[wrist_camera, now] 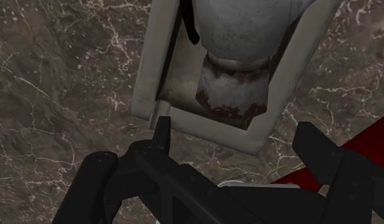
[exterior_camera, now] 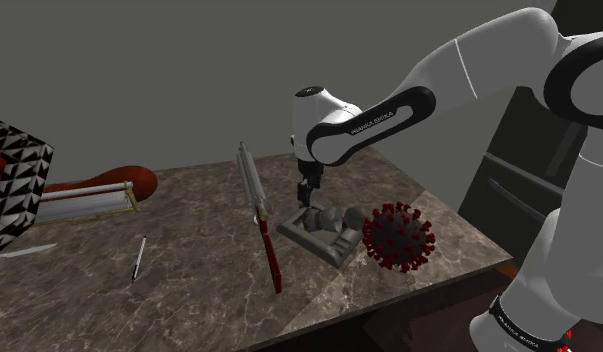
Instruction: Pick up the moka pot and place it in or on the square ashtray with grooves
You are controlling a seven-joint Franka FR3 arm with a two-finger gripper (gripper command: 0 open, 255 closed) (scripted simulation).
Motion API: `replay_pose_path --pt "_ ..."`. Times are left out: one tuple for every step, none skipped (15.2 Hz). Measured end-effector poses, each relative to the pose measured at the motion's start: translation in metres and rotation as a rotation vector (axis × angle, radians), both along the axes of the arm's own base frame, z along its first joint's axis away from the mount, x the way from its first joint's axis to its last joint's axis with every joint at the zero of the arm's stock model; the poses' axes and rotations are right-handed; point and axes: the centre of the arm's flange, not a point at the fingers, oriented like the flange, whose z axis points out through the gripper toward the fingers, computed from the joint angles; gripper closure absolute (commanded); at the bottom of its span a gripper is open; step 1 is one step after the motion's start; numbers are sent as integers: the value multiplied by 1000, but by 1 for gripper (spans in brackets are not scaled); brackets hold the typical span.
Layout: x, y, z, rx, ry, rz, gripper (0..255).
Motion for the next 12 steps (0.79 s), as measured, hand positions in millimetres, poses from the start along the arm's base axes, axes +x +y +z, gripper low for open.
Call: replay_pose_path --pt "0 0 0 0 0 0 0" --pt "0 1 6 0 0 0 0" --pt "1 2 17 0 -1 0 0" --pt "-1 3 28 0 -1 0 0" --pt "-2 3 38 0 -1 0 0" --pt "-2 4 44 0 -1 0 0" --pt "-2 6 47 0 -1 0 0" --pt "-2 6 48 0 -1 0 0" --pt "-2 6 49 0 0 0 0" --pt "-2 6 49 0 0 0 0" --pt "-2 6 49 0 0 0 0" --pt "-2 6 50 0 0 0 0"
